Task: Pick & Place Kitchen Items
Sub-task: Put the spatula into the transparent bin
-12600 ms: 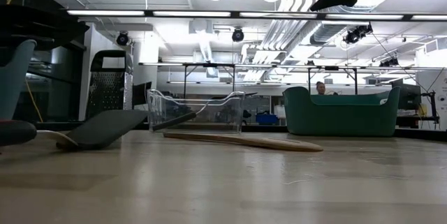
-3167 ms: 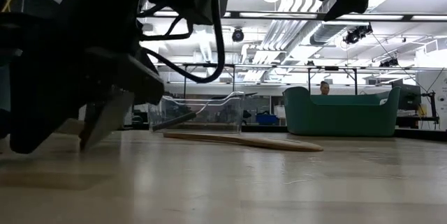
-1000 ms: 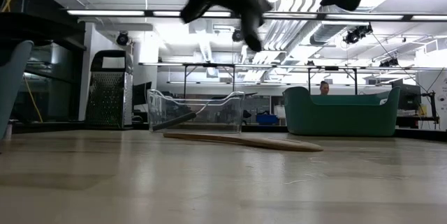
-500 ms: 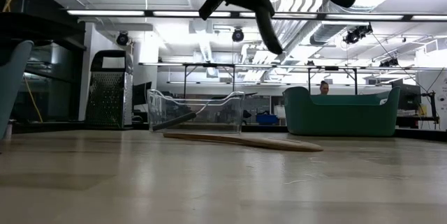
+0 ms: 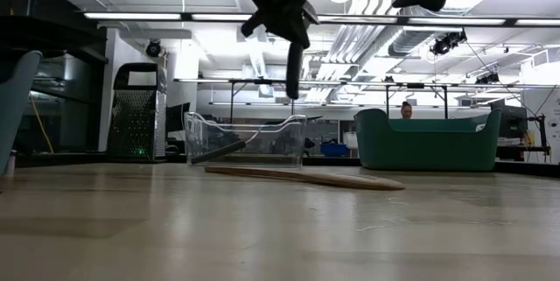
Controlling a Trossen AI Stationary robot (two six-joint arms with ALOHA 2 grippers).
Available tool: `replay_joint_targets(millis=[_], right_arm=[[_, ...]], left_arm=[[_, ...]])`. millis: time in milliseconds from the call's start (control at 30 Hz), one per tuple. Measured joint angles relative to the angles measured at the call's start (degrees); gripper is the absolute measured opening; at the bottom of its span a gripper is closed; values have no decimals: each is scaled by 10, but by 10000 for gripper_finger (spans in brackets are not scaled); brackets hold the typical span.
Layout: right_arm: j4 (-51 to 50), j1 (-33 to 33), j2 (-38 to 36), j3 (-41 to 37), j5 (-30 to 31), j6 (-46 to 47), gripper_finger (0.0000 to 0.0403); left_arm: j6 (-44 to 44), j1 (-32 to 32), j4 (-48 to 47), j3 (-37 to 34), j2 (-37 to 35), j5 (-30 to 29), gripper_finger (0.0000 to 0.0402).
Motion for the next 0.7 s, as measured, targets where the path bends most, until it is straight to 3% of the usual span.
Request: replay_joint_targets(millis=[433,700], right_arm=[[0,0,0,0,93,32,349],[0,0,0,0,138,61,349]], left_arm=[[228,86,-3,0,0,-32,0],[330,154,-53,0,1,113,0]])
